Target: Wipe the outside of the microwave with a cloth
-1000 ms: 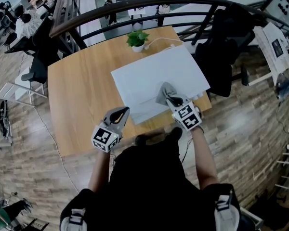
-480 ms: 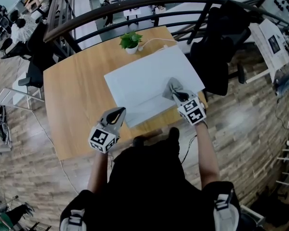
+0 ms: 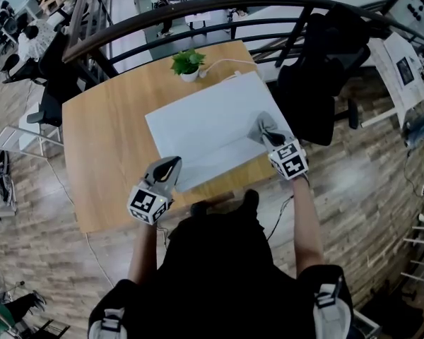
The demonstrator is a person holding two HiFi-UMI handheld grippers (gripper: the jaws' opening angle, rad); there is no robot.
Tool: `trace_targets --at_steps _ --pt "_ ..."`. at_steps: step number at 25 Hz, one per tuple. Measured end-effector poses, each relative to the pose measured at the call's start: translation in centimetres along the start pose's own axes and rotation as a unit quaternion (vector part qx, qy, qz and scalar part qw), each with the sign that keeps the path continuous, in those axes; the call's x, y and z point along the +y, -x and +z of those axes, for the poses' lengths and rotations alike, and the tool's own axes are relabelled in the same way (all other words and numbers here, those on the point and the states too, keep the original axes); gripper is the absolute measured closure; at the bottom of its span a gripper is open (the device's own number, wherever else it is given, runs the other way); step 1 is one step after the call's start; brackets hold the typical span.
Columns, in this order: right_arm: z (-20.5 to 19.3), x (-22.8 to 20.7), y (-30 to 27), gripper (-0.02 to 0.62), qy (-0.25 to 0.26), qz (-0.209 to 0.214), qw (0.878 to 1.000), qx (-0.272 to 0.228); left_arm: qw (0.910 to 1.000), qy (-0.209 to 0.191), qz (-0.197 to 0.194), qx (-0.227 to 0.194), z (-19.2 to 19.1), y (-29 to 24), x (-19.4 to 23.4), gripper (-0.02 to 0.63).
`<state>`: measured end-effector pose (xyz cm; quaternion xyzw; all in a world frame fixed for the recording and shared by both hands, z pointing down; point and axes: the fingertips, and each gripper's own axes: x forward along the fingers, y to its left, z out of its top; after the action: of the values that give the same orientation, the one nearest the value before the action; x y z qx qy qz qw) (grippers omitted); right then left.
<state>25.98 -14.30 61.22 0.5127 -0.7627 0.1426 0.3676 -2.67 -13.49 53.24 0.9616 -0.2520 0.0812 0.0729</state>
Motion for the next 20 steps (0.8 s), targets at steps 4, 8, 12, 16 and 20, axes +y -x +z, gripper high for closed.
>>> trace_targets --at_steps 4,8,12,16,20 --pt "-0.6 -1.9 0.1 0.581 -0.001 0.0 1.0 0.003 1.0 0.003 0.008 -0.004 0.5 -1.2 -0.5 0.603" --pt "-1.1 -3.3 0.4 0.582 -0.004 0.003 1.0 0.0 0.9999 -0.003 0.011 -0.006 1.1 -2.5 -1.1 0.603" --pt "-1.5 -4.5 0.4 0.581 -0.006 0.005 1.0 -0.002 0.9998 0.004 0.017 -0.001 0.9 -3.3 -1.5 0.603" --pt "-1.8 -5.8 0.3 0.581 -0.008 0.002 1.0 -0.009 0.9998 0.002 0.019 0.001 1.0 -4.1 -1.8 0.603" --pt "-2.0 -6.6 0.5 0.581 -0.014 0.006 1.0 -0.016 0.9998 -0.004 0.022 0.001 1.4 -4.8 -2.1 0.603"
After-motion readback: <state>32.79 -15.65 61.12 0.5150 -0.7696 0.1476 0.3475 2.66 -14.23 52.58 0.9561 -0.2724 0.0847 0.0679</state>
